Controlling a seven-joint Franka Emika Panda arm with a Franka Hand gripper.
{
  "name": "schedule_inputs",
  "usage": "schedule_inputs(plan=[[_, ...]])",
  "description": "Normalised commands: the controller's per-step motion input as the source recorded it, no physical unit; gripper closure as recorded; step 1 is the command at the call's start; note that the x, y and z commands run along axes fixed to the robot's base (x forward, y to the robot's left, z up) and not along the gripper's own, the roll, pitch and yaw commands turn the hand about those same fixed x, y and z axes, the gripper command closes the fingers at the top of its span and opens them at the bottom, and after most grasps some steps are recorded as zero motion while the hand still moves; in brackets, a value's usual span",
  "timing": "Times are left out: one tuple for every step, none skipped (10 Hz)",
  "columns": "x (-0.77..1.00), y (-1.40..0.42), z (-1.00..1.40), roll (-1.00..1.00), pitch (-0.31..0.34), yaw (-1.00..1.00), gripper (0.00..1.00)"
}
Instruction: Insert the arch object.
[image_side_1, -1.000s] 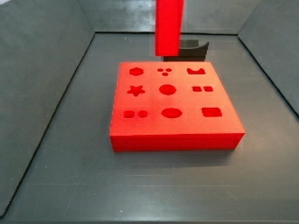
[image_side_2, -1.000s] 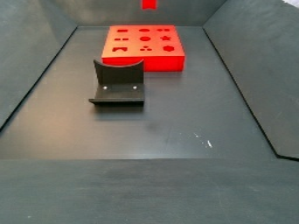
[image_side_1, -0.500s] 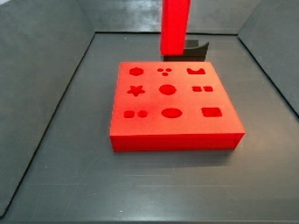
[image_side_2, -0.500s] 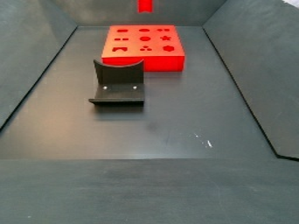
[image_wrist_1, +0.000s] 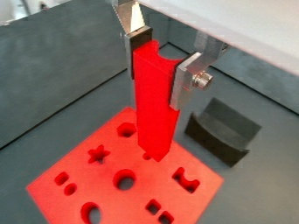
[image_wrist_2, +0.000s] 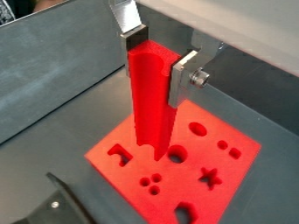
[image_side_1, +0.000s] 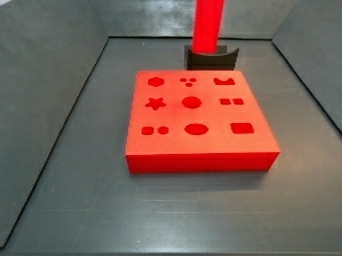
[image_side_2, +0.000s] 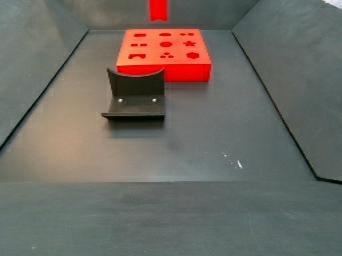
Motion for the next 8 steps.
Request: schedule_inputs(plan=[[0.99, 0.33, 0.0, 0.0, 0.059, -0.23, 1.0], [0.79, 0.35, -0.04, -0.05, 0.054, 0.0, 1.0], [0.0, 0.11, 0.0, -0.03, -0.019, 0.27, 1.0], [0.6, 0.0, -0.02, -0.01, 0.0, 0.18, 1.0], [1.0, 0.0, 0.0, 0.0, 0.0, 0.09, 1.0], [1.0, 0.03, 0.0, 0.03, 0.0, 0.09, 1.0], [1.0, 0.04, -0.03, 0.18, 0.046, 0.0, 1.0], [1.0, 0.05, -0.13, 0.25, 0.097, 0.0, 1.0]])
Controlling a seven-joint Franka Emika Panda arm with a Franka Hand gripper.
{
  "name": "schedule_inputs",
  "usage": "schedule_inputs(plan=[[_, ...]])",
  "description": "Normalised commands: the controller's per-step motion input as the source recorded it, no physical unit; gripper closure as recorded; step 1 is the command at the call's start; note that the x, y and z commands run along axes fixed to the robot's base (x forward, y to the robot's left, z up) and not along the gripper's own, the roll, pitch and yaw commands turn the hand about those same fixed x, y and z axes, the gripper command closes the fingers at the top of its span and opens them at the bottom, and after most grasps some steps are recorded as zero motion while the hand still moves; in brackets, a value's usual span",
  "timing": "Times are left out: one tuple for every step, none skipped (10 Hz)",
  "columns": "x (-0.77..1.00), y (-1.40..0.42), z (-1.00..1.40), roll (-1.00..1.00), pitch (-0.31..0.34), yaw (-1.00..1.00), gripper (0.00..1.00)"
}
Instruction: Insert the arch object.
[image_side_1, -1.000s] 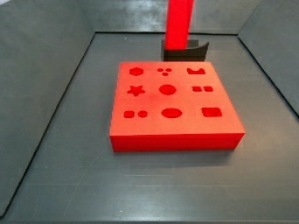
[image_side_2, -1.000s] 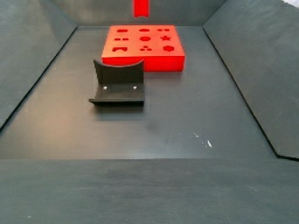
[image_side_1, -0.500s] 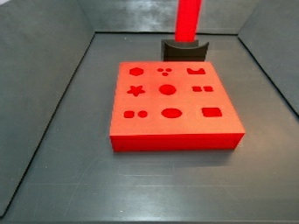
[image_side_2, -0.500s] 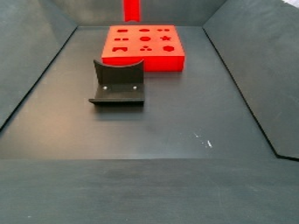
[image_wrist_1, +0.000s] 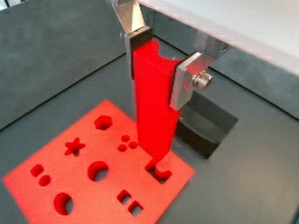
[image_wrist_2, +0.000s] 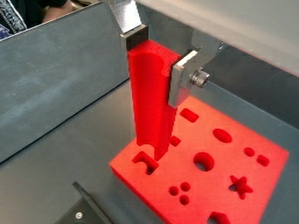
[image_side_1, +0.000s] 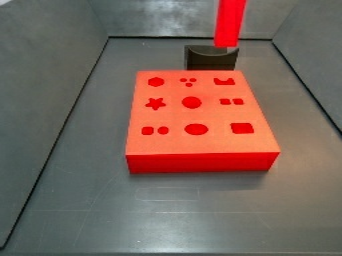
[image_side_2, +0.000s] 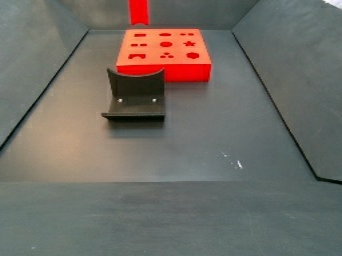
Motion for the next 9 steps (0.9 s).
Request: schedule_inputs(plan=[[1.0, 0.06, -0.21, 0.29, 0.127, 0.0, 1.0], [1.0, 0.0, -0.25, 0.38, 0.176, 0.0, 1.0], [0.92, 0.0, -0.27, 0.25, 0.164, 0.0, 1.0], [0.69, 0.03, -0.28, 0.0, -0.026, 0.0, 1.0], [0.67, 0.05, -0.22, 0.0, -0.033, 0.0, 1.0], [0.77, 0.0, -0.25, 0.0, -0.023, 0.0, 1.0], [0.91, 0.01, -0.27, 0.02, -0.019, 0.0, 1.0], [0.81, 0.0, -0.24, 0.0, -0.037, 0.0, 1.0], [0.46, -0.03, -0.15, 0.03, 0.0, 0.0, 1.0]])
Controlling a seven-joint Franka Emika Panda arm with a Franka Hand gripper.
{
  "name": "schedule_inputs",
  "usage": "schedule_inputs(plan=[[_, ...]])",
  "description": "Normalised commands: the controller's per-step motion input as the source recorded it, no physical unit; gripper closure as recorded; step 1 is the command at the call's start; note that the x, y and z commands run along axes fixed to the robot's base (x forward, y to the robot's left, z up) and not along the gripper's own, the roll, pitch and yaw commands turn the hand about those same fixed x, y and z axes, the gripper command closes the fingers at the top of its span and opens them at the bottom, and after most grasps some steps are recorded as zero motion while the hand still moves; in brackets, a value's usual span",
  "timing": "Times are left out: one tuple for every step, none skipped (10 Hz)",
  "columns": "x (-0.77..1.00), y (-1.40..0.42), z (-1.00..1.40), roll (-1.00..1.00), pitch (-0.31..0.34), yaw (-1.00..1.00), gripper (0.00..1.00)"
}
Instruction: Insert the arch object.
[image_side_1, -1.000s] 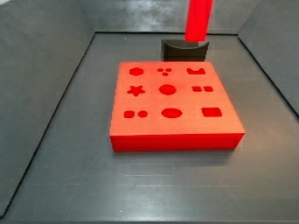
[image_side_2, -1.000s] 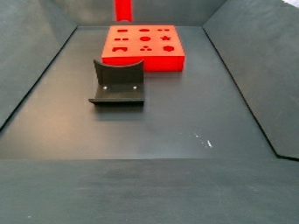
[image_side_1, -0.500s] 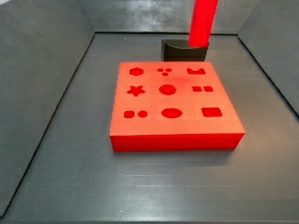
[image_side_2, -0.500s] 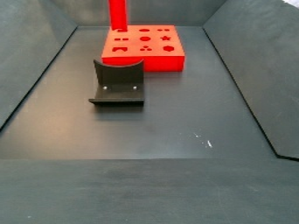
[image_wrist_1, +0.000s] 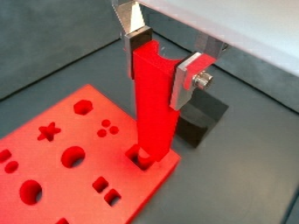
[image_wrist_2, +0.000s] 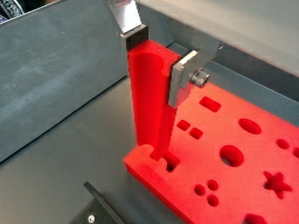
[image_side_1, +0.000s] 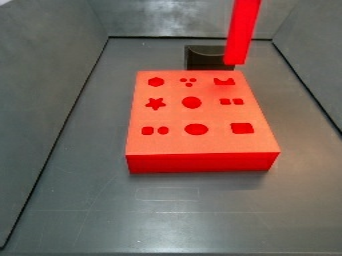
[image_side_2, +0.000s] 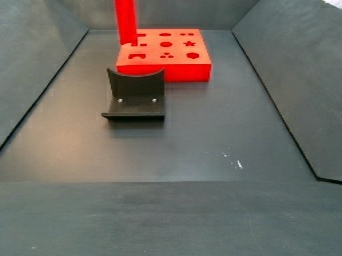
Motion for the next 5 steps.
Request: schedule_inputs(plan=[[0.3, -0.12, -0.18, 0.07, 0.0, 0.0, 1.0], [0.23, -0.18, -0.22, 0.1, 0.0, 0.0, 1.0], [0.19, -0.17, -0.25, 0.13, 0.0, 0.0, 1.0], [0.0, -0.13, -0.29, 0.16, 0.0, 0.0, 1.0], [-0.15, -0.11, -0.26, 0.12, 0.0, -0.14, 1.0]])
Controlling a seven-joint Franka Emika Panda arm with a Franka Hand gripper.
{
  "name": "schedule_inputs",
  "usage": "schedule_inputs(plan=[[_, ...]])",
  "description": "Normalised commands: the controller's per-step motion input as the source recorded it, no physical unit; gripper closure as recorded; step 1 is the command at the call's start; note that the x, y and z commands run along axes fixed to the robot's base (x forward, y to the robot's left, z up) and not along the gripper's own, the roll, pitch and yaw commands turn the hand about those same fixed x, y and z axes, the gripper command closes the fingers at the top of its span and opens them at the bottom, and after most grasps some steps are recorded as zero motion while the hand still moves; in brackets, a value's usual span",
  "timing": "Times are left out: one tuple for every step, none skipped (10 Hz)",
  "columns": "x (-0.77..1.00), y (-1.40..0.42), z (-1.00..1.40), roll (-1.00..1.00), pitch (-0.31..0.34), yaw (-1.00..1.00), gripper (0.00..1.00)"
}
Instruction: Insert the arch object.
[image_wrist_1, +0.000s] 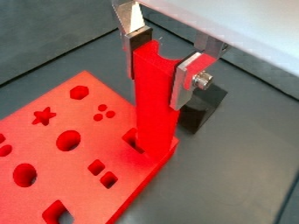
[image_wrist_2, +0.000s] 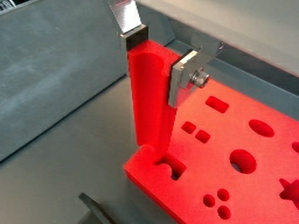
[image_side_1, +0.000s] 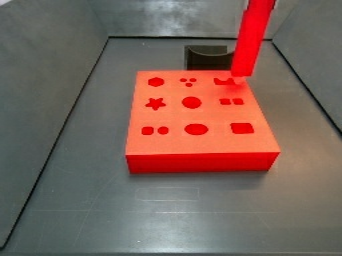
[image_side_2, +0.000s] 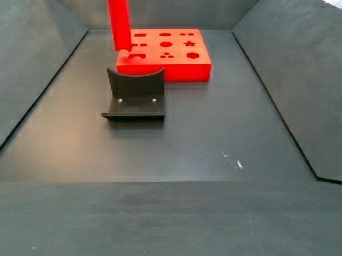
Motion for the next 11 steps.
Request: schedule_inputs(plan=[[-0.21, -0.14, -0.17, 0.07, 0.0, -0.17, 1.0], [-0.13, -0.11, 0.0, 0.0, -0.014, -0.04, 1.0], [-0.14, 0.0, 0.01, -0.01, -0.033, 0.0, 1.0], [-0.12, 0.05, 0.0, -0.08, -0.061, 0.06, 1.0], [-0.14, 0.18, 0.0, -0.16, -0.089, 0.27, 1.0], [-0.01, 0.1, 0.02, -0.16, -0.116, 0.47, 1.0], [0.0, 0.06, 0.07, -0.17, -0.111, 0.57, 1.0], [0.0, 0.0, 0.11, -0.13, -0.096, 0.52, 1.0], [0.0, -0.15, 0.09, 0.0, -0.02, 0.1, 1.0], [-0.08, 0.0, 0.0, 0.0, 0.0, 0.0, 1.0], [-0.29, 0.0, -0.06, 0.0, -0.004, -0.2, 1.0]])
